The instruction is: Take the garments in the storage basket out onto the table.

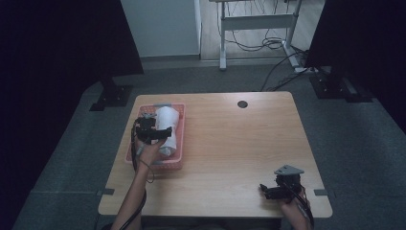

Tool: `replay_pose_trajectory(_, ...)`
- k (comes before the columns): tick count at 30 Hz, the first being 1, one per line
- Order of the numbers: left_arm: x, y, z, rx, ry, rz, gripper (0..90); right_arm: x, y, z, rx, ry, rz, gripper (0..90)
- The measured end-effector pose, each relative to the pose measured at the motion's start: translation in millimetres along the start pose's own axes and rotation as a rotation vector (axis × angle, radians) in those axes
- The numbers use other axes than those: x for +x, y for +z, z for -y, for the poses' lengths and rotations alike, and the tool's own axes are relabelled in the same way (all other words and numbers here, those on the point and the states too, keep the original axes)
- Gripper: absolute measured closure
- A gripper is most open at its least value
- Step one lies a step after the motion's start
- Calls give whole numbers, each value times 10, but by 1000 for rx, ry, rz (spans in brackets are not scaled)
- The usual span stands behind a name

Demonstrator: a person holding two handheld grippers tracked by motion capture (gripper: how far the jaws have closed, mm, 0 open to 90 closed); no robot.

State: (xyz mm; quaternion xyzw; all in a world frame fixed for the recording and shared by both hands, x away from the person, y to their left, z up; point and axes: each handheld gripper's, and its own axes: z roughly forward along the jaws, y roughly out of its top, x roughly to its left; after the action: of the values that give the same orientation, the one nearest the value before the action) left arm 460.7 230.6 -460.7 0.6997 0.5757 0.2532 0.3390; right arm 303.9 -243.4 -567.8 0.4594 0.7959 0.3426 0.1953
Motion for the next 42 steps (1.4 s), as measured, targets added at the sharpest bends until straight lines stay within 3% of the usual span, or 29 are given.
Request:
replay_pose_trajectory(7, 5, 219, -75, 43, -15, -19, 83, -1, 2, -2, 0, -2, -3, 0)
replay_pose_trajectory(16, -50, 471, -168, 91, 2, -40, 88, -2, 3, -4, 0, -5, -7, 0)
replay_pose_trajectory(27, -67, 802, -202, 190, 22, -92, 99, -3, 4, -5, 0, -8, -9, 0)
replay_pose_trajectory(33, -56, 877, -190, 248, 24, -116, 153, -3, 5, -5, 0, -9, -10, 0)
replay_pose_trajectory(38, -16, 839, -184, 235, 17, -113, 302, -3, 5, -5, 0, -10, -11, 0)
replay_pose_trajectory(42, -18, 813, -184, 224, 11, -115, 351, -3, 5, -5, 0, -10, -11, 0)
